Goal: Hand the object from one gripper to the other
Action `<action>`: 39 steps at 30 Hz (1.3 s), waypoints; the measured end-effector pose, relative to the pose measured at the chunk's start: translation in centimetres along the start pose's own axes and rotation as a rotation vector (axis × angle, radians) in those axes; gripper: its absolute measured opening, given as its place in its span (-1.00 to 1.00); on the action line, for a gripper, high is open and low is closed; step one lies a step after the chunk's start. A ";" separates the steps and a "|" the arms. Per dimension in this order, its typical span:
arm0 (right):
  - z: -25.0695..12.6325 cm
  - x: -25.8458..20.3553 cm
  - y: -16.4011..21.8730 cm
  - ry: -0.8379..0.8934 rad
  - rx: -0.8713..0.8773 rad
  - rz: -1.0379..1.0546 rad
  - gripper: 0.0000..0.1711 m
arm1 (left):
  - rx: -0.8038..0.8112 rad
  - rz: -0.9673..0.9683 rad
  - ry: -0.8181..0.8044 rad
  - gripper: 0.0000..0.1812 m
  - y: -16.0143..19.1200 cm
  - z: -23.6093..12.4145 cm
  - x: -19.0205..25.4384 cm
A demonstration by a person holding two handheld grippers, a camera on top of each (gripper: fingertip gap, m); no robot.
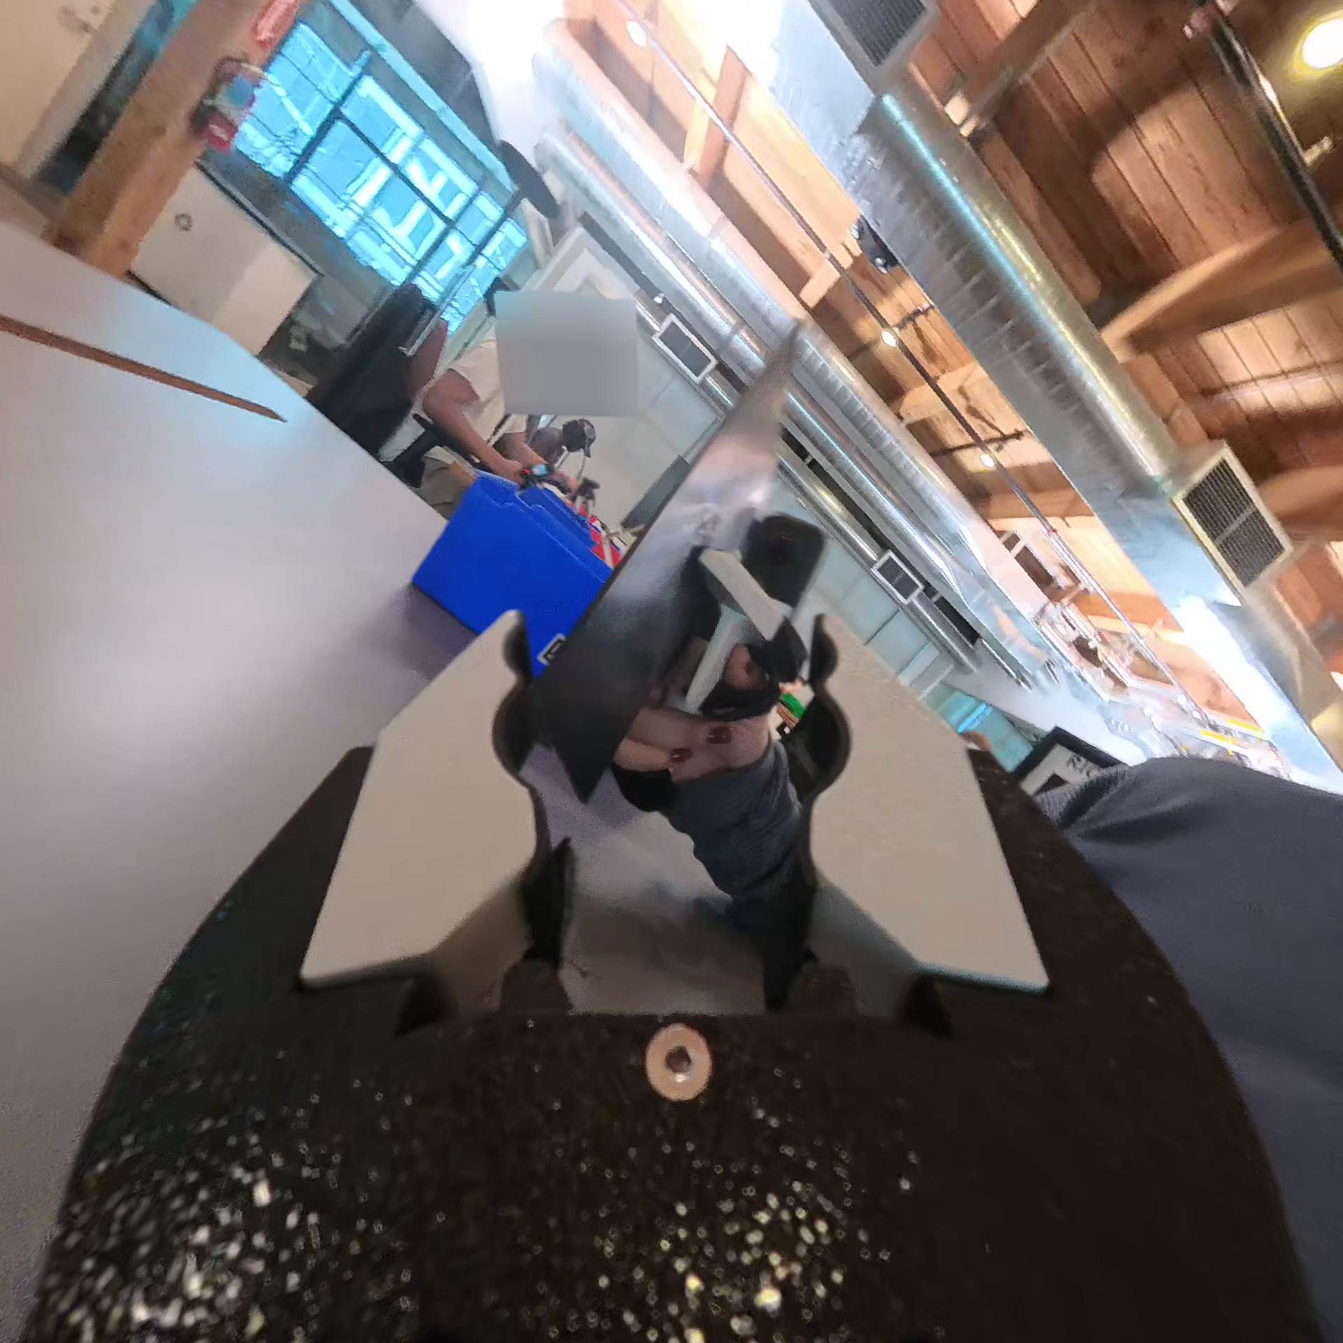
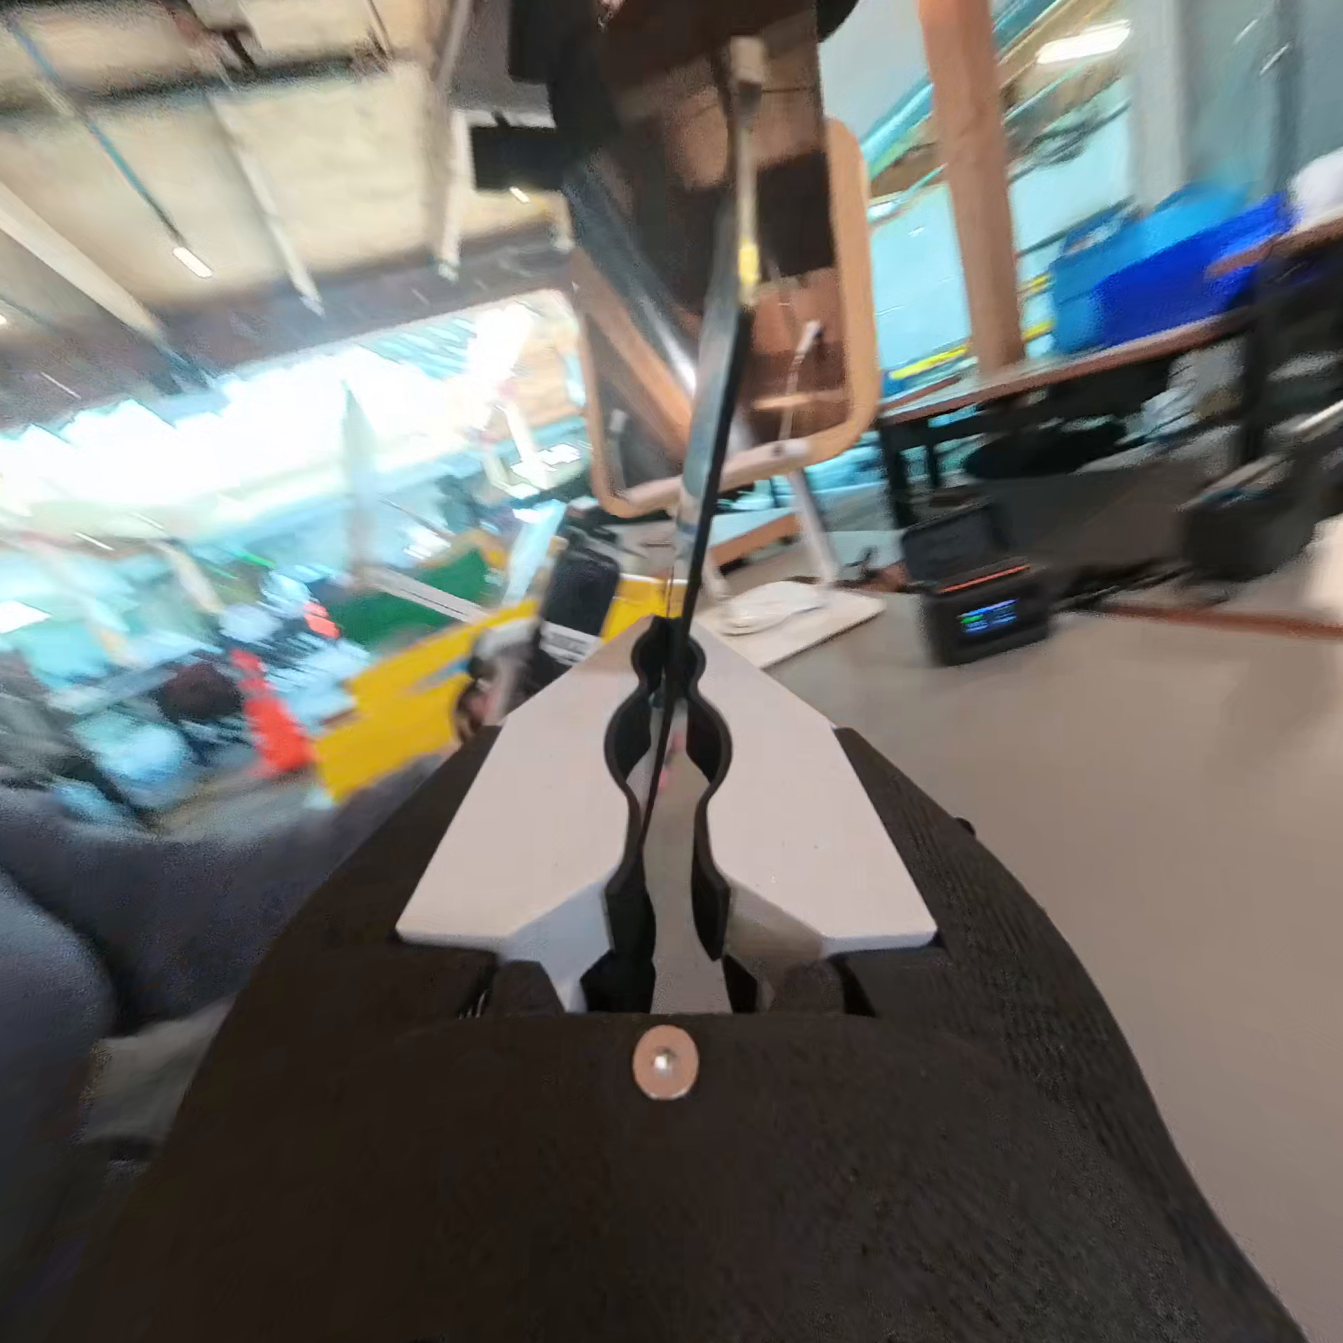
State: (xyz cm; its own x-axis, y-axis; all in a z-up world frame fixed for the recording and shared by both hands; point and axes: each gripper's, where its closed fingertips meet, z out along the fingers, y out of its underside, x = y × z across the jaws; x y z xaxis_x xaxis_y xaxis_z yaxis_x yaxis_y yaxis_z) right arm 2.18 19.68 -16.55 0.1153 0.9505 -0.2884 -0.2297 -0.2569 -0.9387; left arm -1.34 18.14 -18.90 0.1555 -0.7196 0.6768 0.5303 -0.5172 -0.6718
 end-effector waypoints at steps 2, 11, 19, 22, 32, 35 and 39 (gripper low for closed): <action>-0.1 -0.3 -0.1 0.065 -0.028 -0.231 -1.00 | -0.001 -0.046 -0.021 -0.04 -0.2 -0.2 -0.5; 0.3 -2.8 0.6 0.073 -0.080 -0.711 -1.00 | -0.001 -0.127 -0.060 0.04 -1.1 -1.6 -1.2; -0.1 0.5 3.7 0.373 -0.399 -1.994 -1.00 | -0.185 -0.283 0.147 -0.12 2.5 0.4 2.3; 0.4 0.2 4.3 0.364 -0.416 -2.065 -1.00 | -0.253 -0.268 0.138 -0.57 3.9 0.6 2.3; -1.0 -0.9 1.8 0.215 -0.150 -1.247 -0.40 | -0.095 0.097 -0.042 -1.00 0.5 -0.6 0.5; -2.1 -0.6 -0.8 0.194 -0.039 -0.939 -0.27 | -0.095 0.480 -0.255 -1.00 -1.1 -1.5 -0.2; -2.0 0.8 -1.2 0.050 -0.046 -0.168 -0.31 | -0.248 1.367 -0.749 -1.00 -3.4 -3.4 -1.4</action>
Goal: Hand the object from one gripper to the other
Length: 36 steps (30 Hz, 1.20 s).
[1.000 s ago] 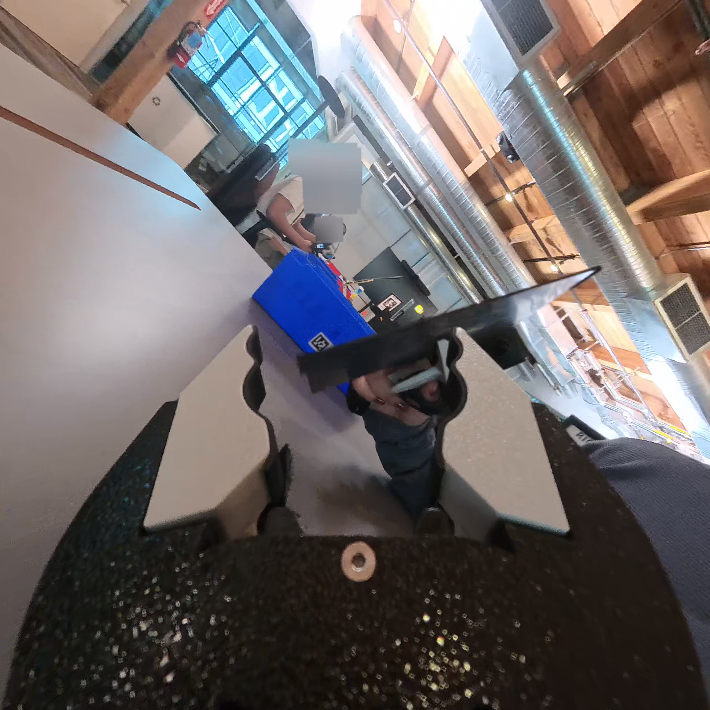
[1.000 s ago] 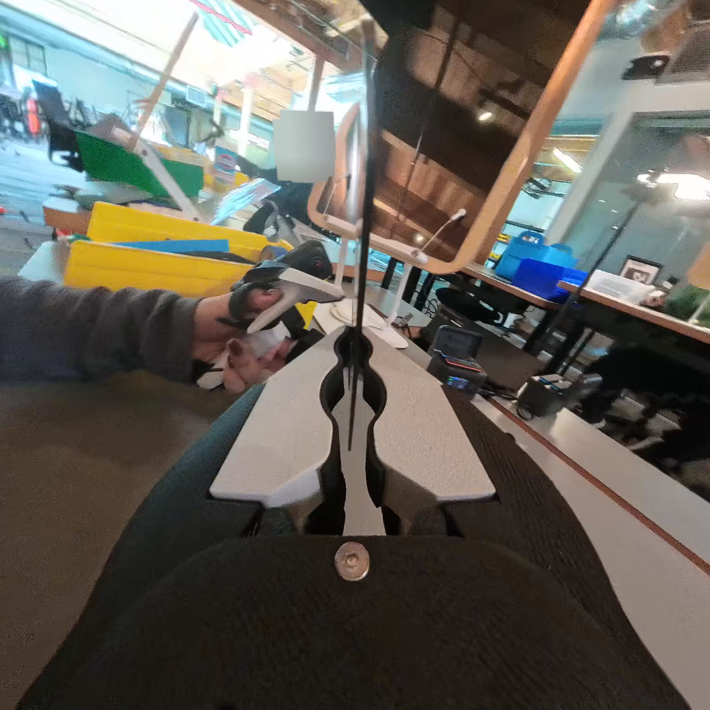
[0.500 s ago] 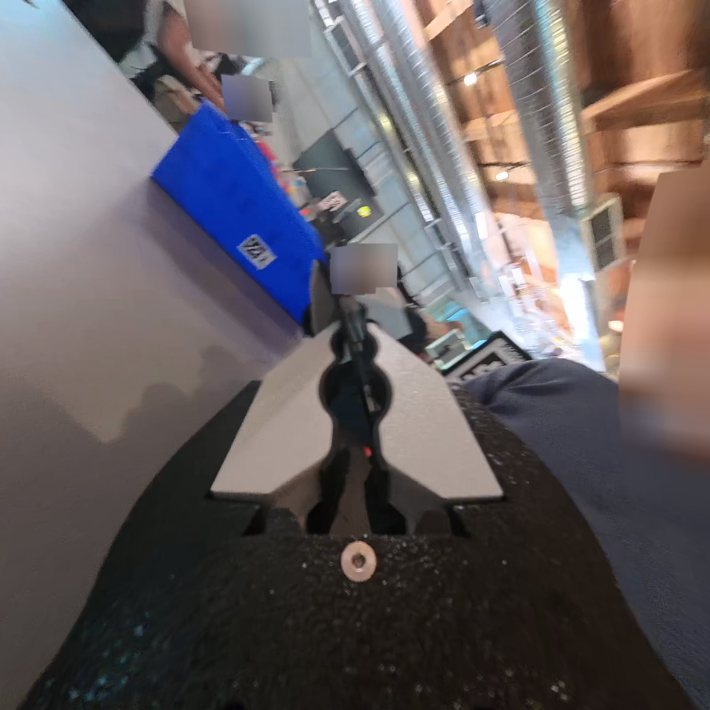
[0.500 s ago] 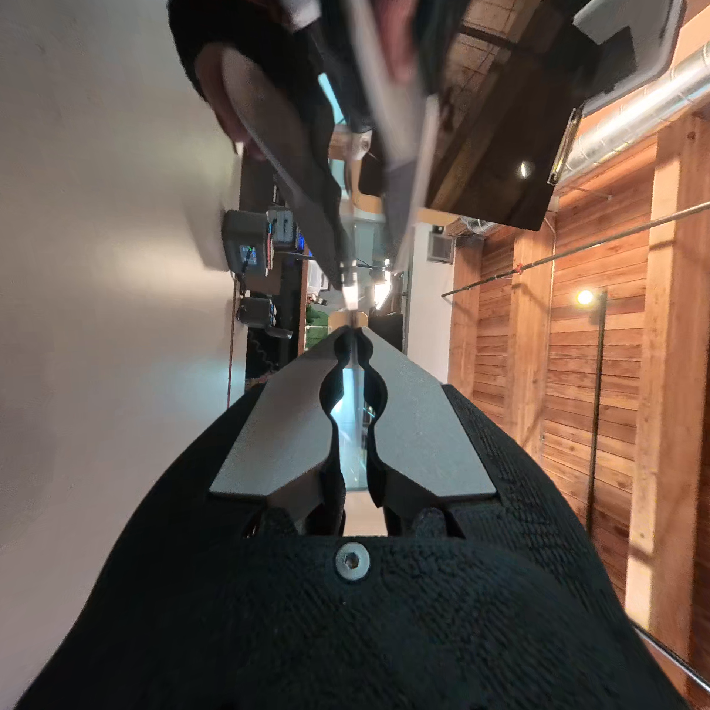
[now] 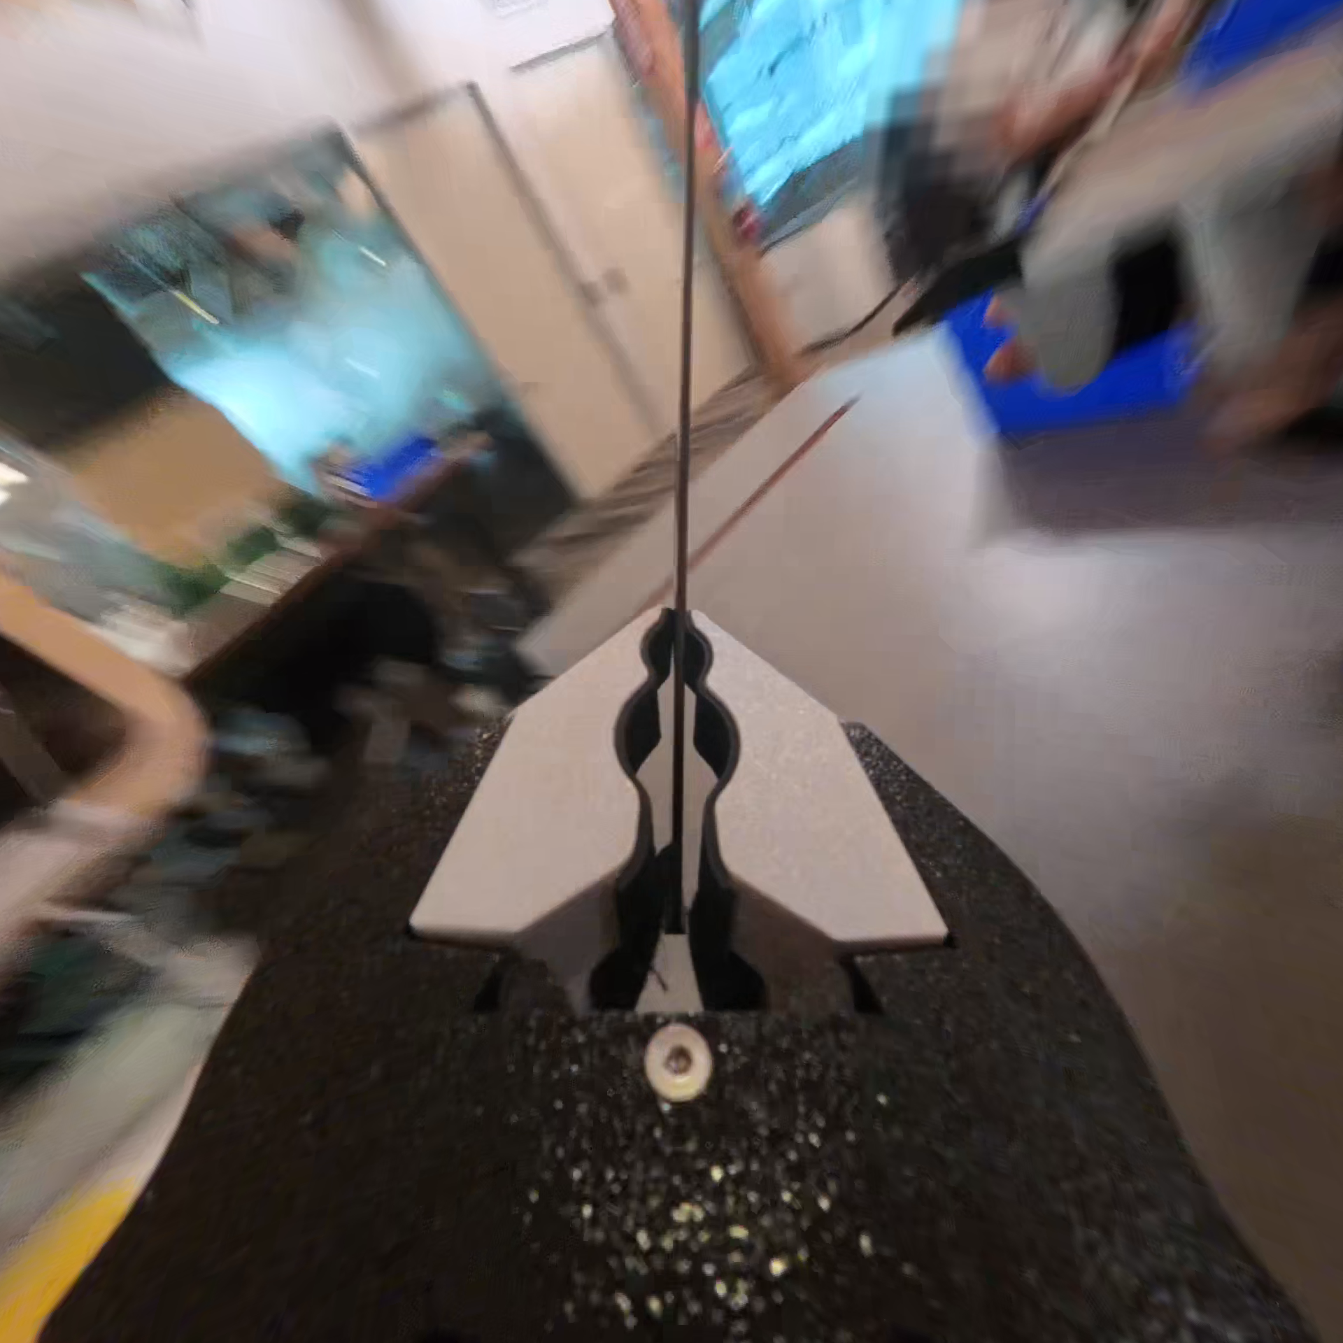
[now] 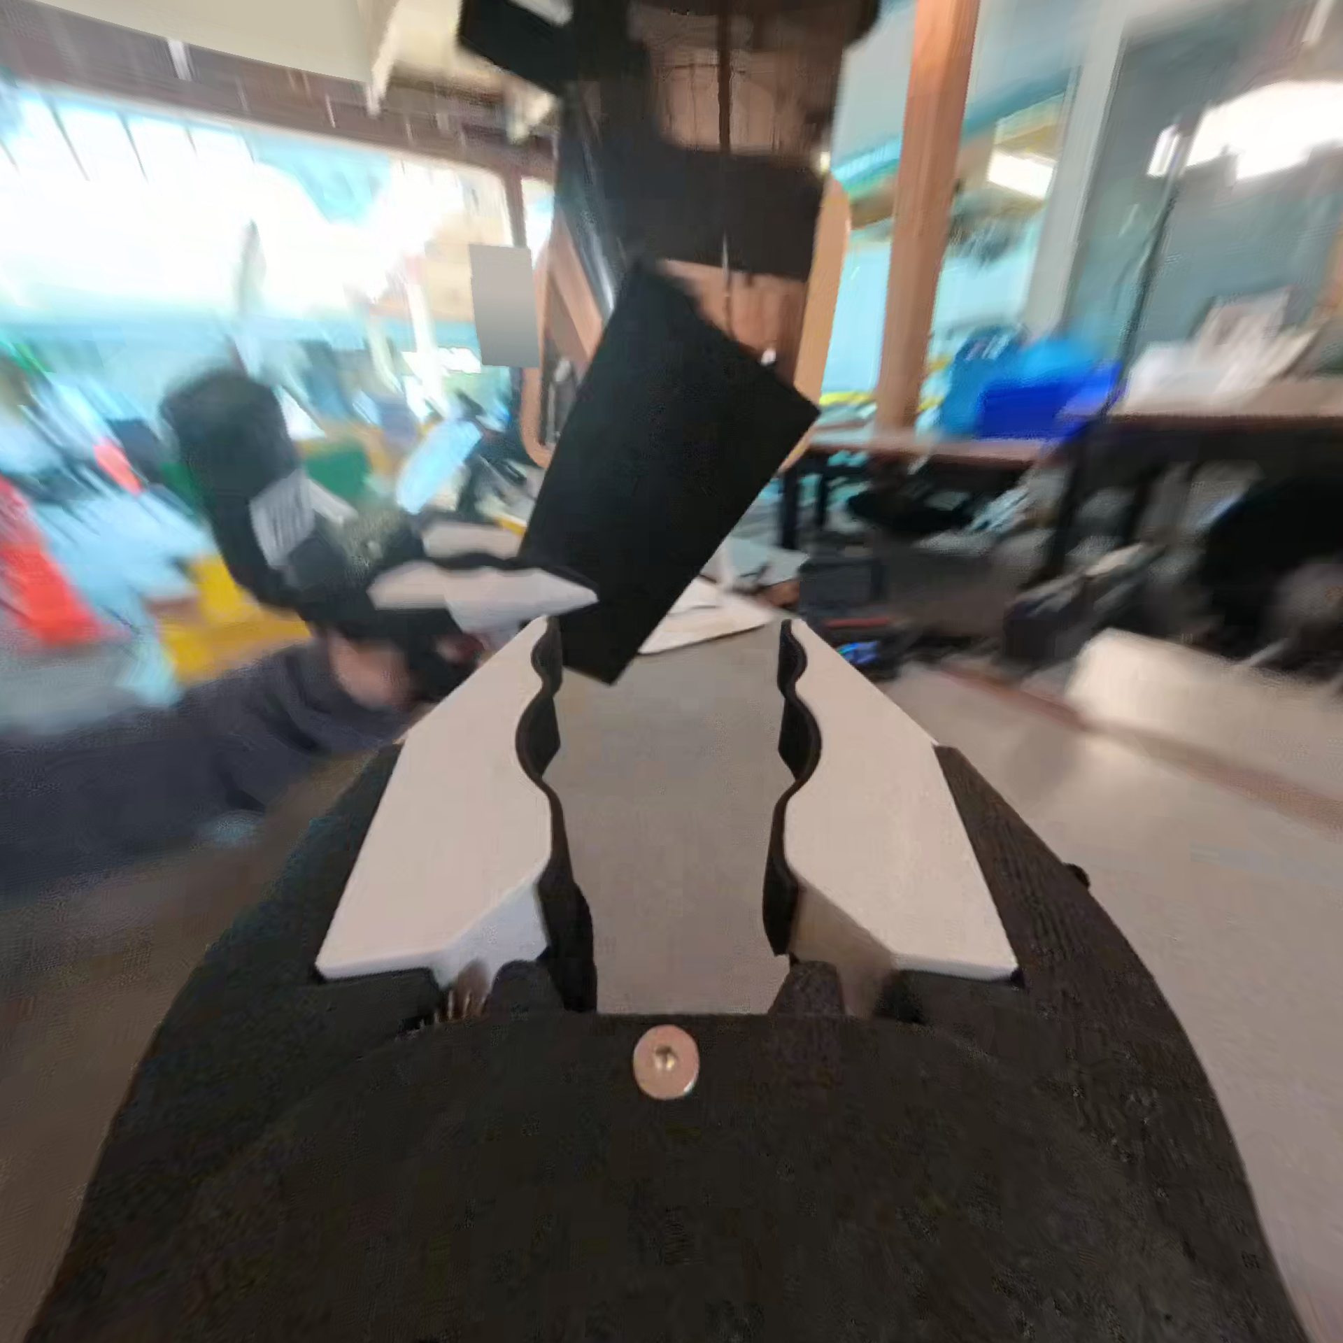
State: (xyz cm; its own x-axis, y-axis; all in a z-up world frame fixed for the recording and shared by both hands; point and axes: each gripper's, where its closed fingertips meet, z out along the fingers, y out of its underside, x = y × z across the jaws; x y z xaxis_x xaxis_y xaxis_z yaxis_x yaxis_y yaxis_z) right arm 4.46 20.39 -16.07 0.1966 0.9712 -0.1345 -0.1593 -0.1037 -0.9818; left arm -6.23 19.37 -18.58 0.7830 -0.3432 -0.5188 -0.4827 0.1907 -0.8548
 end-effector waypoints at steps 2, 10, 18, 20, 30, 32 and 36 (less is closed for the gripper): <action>0.5 0.8 0.7 -0.043 0.003 0.347 -0.29 | -0.079 0.404 -0.162 -1.00 0.3 0.0 -0.2; 0.0 1.8 2.9 -0.211 -0.004 0.990 -0.41 | 0.038 1.129 -0.270 -1.00 -1.4 0.0 3.6; -1.5 1.6 2.8 -0.210 -0.082 0.772 -1.00 | -0.019 0.506 0.010 -0.27 0.3 0.8 4.1; -1.9 2.0 2.1 -0.179 -0.055 0.693 -1.00 | -0.035 0.216 0.069 0.08 0.8 0.9 3.2; -2.6 -2.1 -0.2 -0.302 -0.040 0.210 -1.00 | 0.186 -0.891 0.690 -0.30 -2.7 -1.6 4.2; -2.5 -2.5 -0.2 -0.326 -0.034 0.219 -1.00 | 0.226 -0.910 0.778 -0.76 -3.5 -2.3 4.8; -2.5 -2.2 -0.9 -0.316 0.018 0.248 -0.98 | 0.288 -0.766 0.765 -1.00 -4.4 -2.9 5.2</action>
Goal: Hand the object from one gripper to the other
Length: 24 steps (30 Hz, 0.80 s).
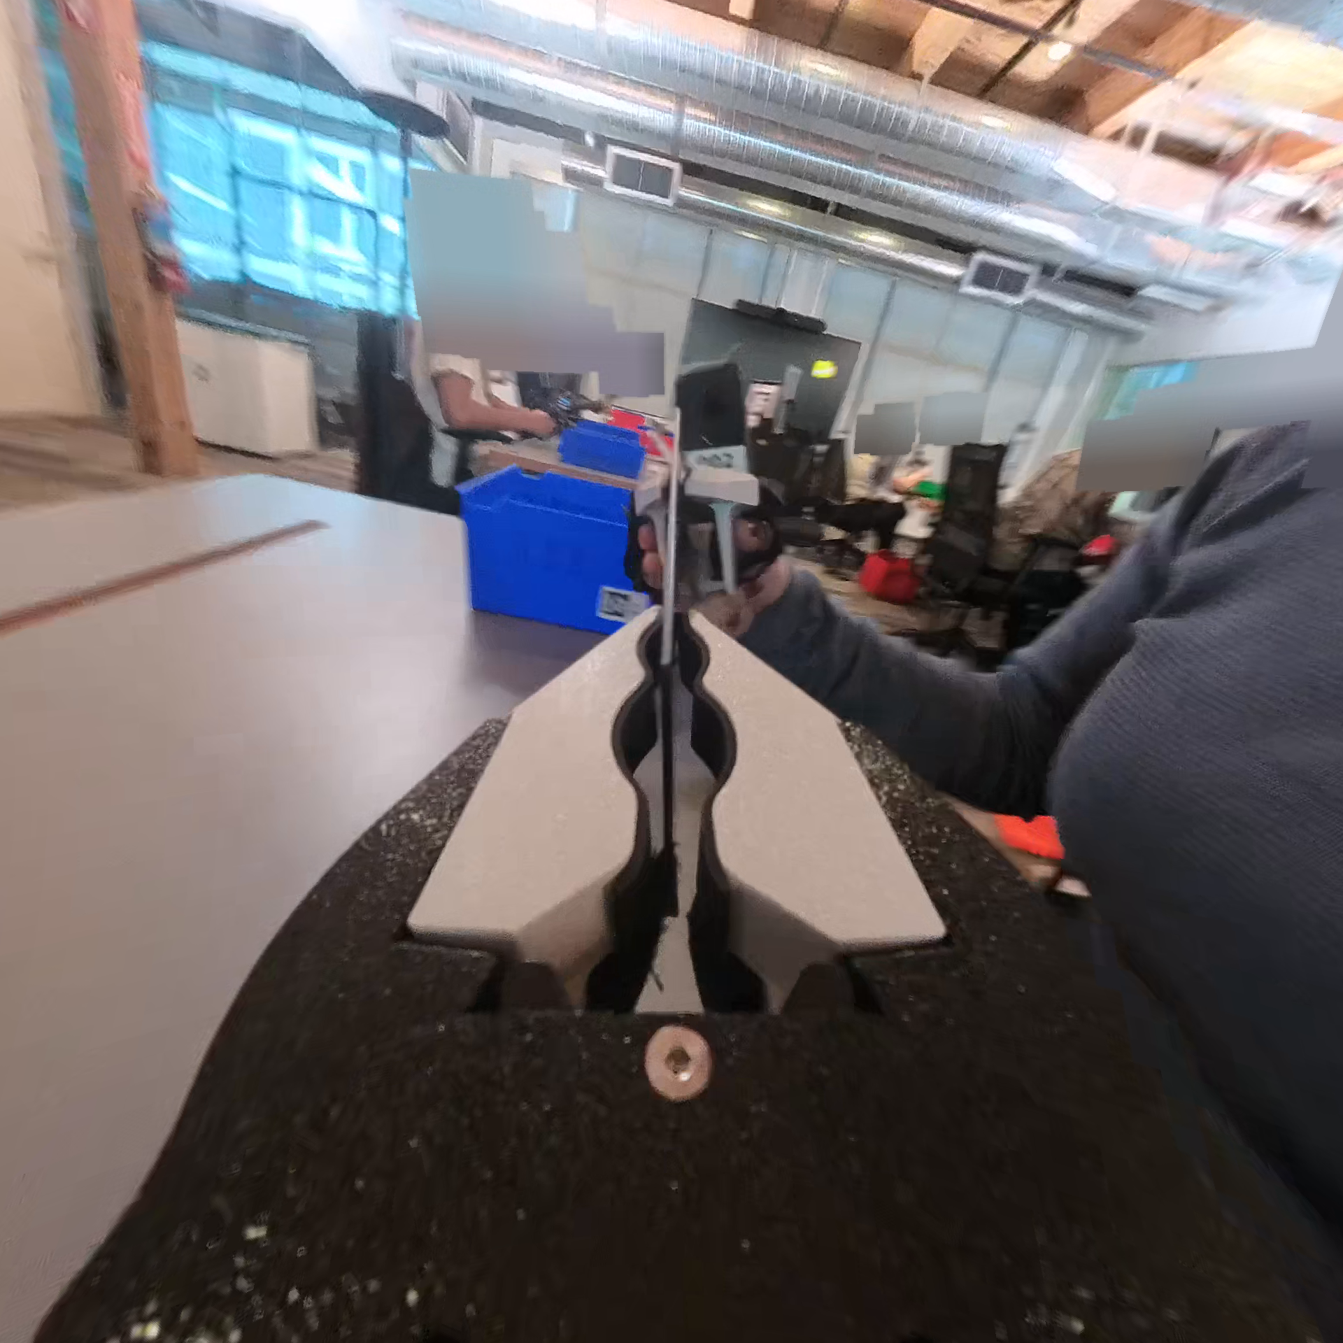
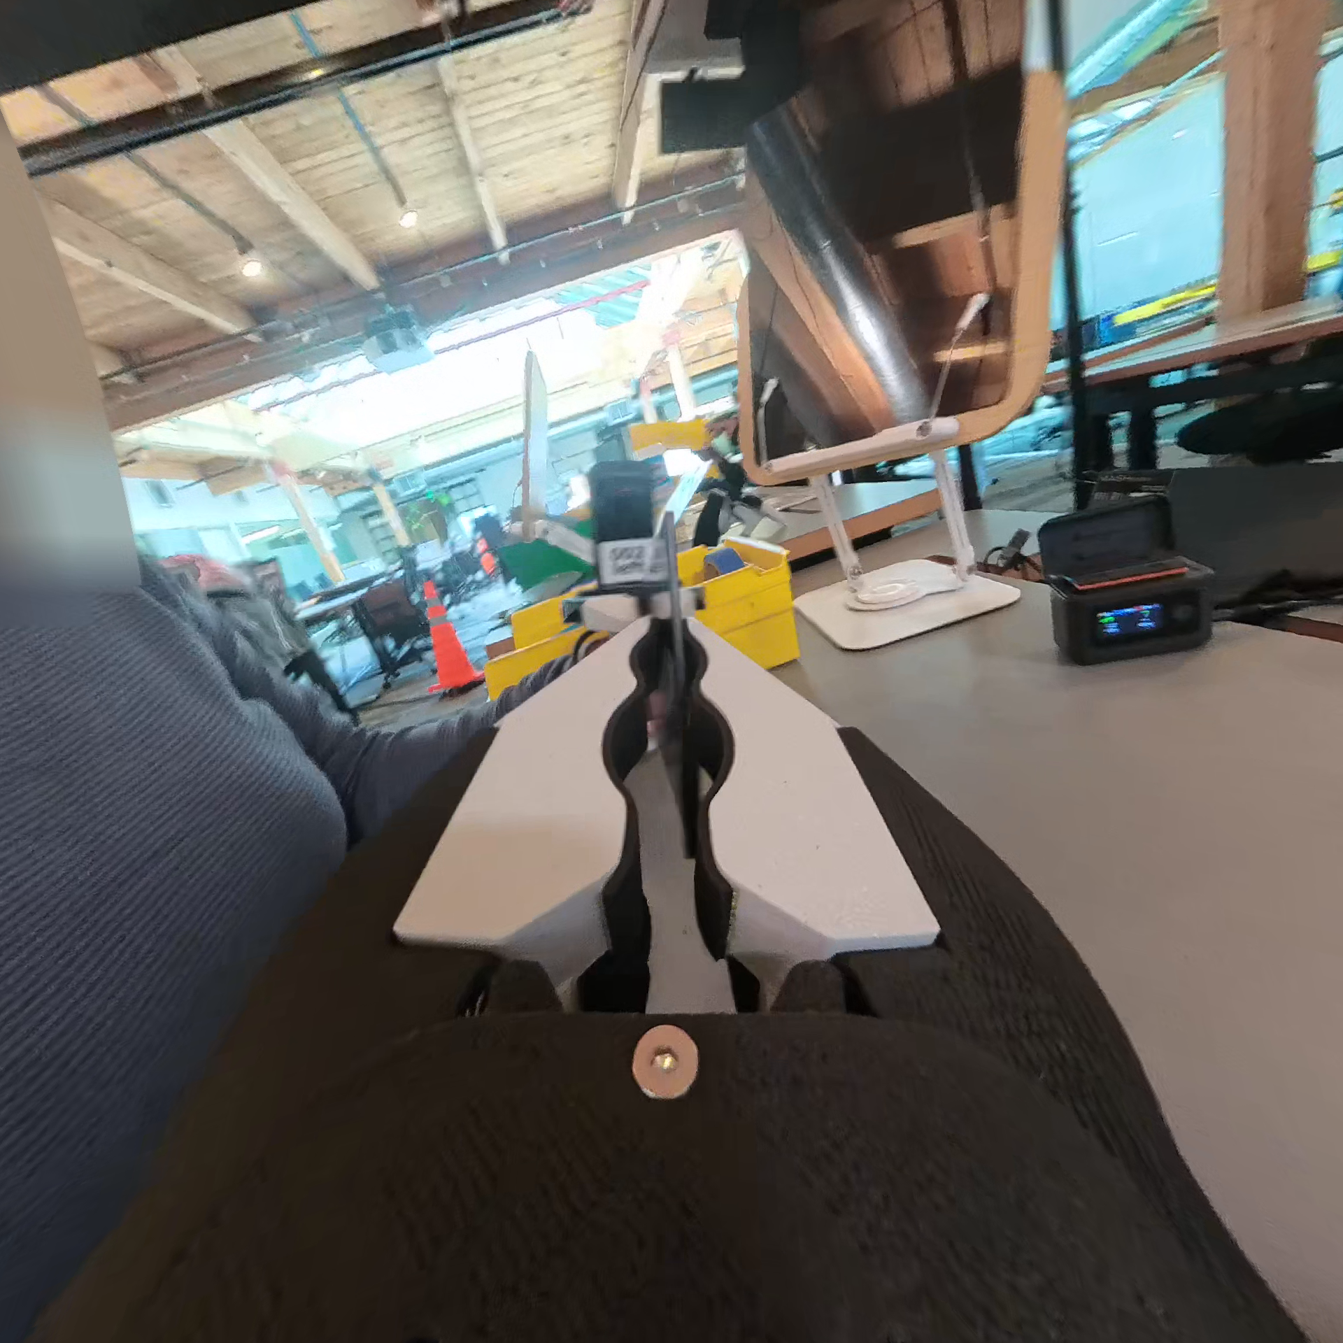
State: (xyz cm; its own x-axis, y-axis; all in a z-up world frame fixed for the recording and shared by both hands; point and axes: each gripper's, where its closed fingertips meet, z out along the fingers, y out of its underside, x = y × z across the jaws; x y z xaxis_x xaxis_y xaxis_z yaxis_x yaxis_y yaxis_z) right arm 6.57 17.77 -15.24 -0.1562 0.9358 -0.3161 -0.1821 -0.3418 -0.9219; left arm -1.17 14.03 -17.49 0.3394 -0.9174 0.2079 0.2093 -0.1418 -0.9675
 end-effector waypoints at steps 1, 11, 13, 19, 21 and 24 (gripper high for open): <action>0.0 0.8 -0.3 0.048 0.022 0.015 -0.88 | 0.011 0.087 -0.061 -1.00 -0.3 0.0 -0.4; 2.7 4.7 3.1 0.119 0.074 0.644 -0.08 | -0.341 1.400 -0.793 -1.00 -1.0 -0.2 -3.3; 3.8 4.3 3.4 0.083 0.107 0.705 -0.18 | -0.499 1.736 -0.789 -1.00 0.8 1.1 -3.0; 4.3 4.4 3.8 0.090 0.111 0.714 -0.67 | -0.548 1.895 -0.664 -1.00 3.3 3.8 -1.8; 3.7 5.2 3.9 0.139 0.107 0.673 -0.95 | -0.536 1.750 -0.658 -0.96 3.5 3.9 -2.3; 2.6 5.7 2.7 0.166 0.147 0.623 -1.00 | -0.569 1.429 -0.736 -0.19 3.3 3.1 -4.4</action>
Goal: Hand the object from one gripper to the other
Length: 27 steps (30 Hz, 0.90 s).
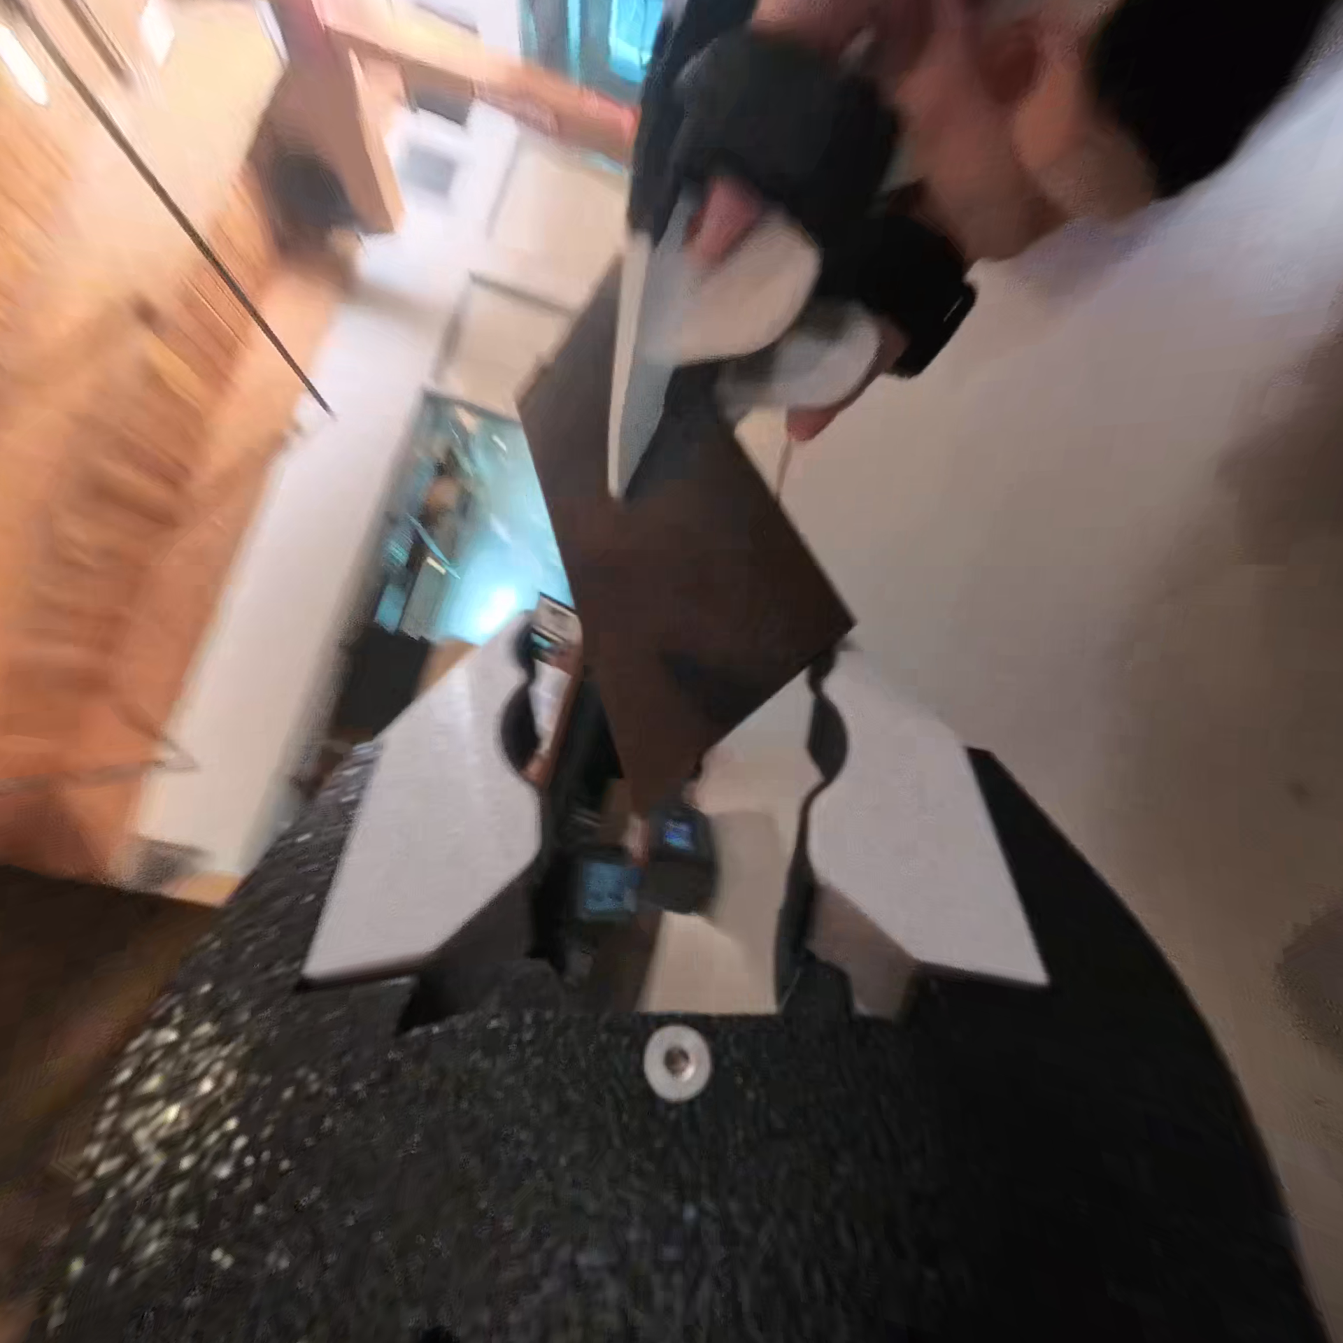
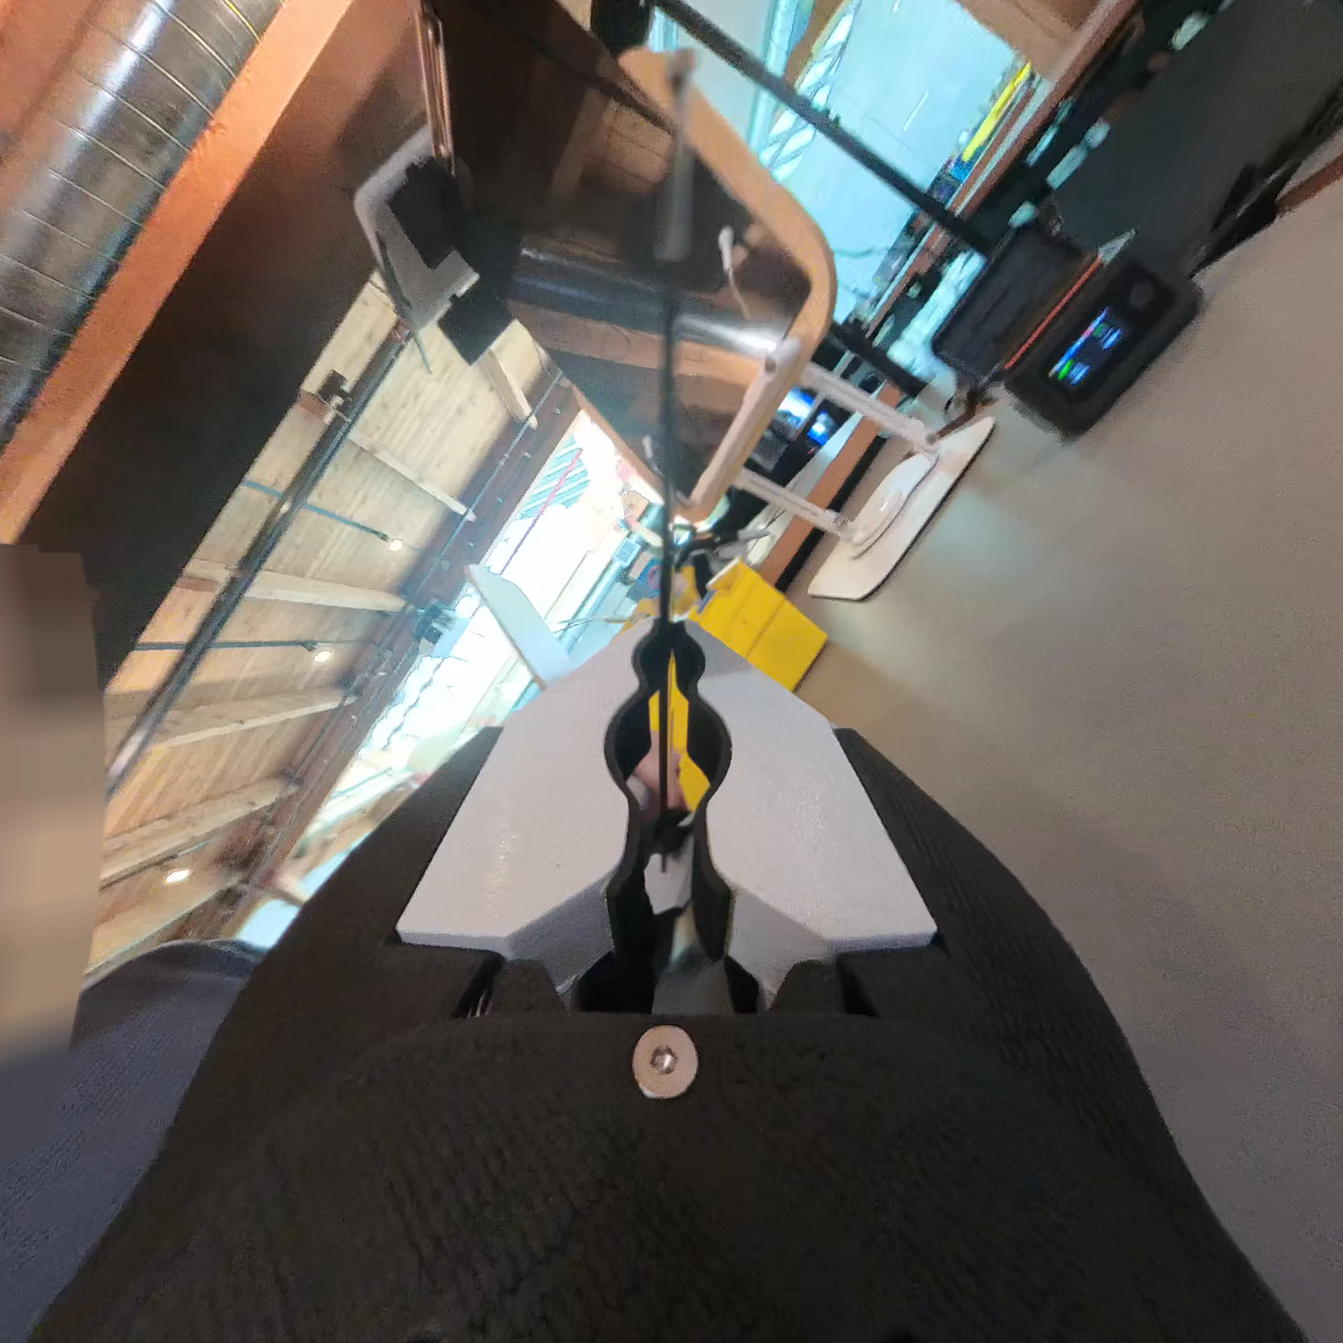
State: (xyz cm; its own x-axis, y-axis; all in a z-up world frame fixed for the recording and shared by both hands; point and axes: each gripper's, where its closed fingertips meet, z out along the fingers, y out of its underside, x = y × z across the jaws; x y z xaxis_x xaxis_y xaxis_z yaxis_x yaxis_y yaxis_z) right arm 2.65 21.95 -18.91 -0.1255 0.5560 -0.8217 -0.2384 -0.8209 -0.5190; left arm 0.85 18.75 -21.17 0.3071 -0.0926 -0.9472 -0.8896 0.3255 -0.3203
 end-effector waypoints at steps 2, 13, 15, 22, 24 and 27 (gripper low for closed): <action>-0.8 0.0 -1.1 0.050 0.030 -0.096 -1.00 | -0.041 -0.279 0.078 0.19 0.8 0.3 -0.4; -2.6 -1.4 -2.9 0.330 -0.011 -0.881 -1.00 | -0.433 -1.156 0.333 0.36 8.5 0.4 3.2; -2.6 -1.7 -2.8 0.386 -0.022 -1.056 -1.00 | -0.443 -1.198 0.367 0.38 8.3 0.4 4.0; -2.0 -2.9 -1.6 0.506 -0.082 -1.653 -0.99 | -0.470 -1.225 0.420 0.39 8.4 0.4 5.5; -1.9 -3.0 -1.0 0.529 -0.098 -1.858 -1.00 | -0.466 -1.232 0.419 0.38 8.4 0.4 5.4; -1.6 -2.3 0.0 0.579 -0.156 -2.203 -1.00 | -0.423 -1.314 0.448 0.32 7.8 0.5 5.3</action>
State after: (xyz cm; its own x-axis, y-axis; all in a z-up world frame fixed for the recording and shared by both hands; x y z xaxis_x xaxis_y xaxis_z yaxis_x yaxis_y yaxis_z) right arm 4.51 20.50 -17.43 0.3418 0.2534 0.9050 0.4819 0.7795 -0.4003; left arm -4.34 21.24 -28.68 0.9047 -0.4063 0.1284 -0.1101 -0.5140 -0.8507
